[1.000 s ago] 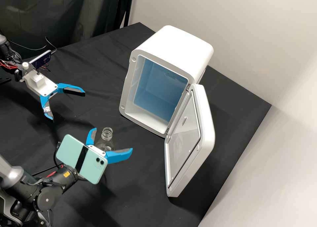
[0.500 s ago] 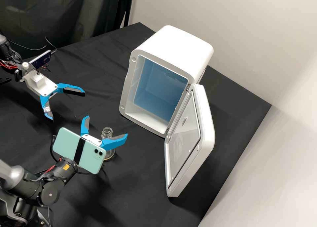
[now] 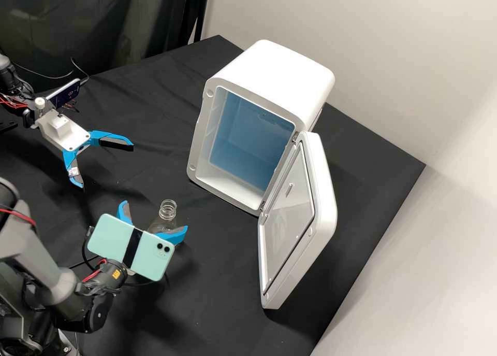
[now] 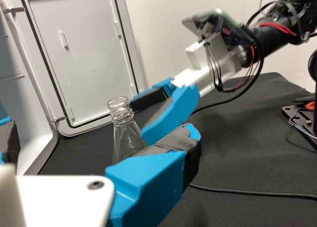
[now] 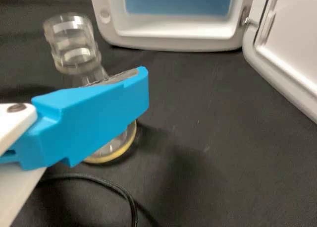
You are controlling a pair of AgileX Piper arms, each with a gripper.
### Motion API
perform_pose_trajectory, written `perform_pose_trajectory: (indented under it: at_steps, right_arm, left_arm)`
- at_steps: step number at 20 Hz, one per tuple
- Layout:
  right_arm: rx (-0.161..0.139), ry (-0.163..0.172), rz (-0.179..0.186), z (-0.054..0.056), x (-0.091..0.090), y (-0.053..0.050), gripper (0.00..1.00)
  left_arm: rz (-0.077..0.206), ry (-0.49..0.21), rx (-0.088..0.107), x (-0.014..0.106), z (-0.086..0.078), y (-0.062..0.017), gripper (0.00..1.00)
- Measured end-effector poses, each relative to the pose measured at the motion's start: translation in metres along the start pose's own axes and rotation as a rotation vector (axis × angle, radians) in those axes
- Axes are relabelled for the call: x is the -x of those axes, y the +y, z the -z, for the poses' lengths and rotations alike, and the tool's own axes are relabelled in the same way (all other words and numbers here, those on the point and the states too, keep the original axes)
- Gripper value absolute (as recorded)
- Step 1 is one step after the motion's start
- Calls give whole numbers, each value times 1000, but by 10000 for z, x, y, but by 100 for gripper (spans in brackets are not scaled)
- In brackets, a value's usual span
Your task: Place the flask in the incubator
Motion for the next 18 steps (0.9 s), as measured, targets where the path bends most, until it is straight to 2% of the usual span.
perform_pose_trajectory:
  at_steps: [2,7,9,12,15,16,18]
  right_arm:
    - [2,-8,14,-58,-10,-24,100]
    - [31,-20,22,-138,-16,-51,100]
    - [48,-30,17,-183,-40,-60,100]
    - [57,-39,16,-227,-101,-81,100]
    - [60,-50,6,-225,-181,-85,100]
    - [55,-57,-11,-202,-236,-75,100]
    - [57,-44,-11,-142,-316,-88,100]
  left_arm:
    - [0,0,0,0,0,0,100]
    - [0,-2,0,-2,-5,0,100]
    - [0,-2,0,-2,-5,0,100]
    - [9,-2,4,17,-13,-20,100]
    - [11,-3,5,21,-20,-25,100]
    - [11,-3,5,21,-20,-25,100]
    - [11,-3,5,21,-20,-25,100]
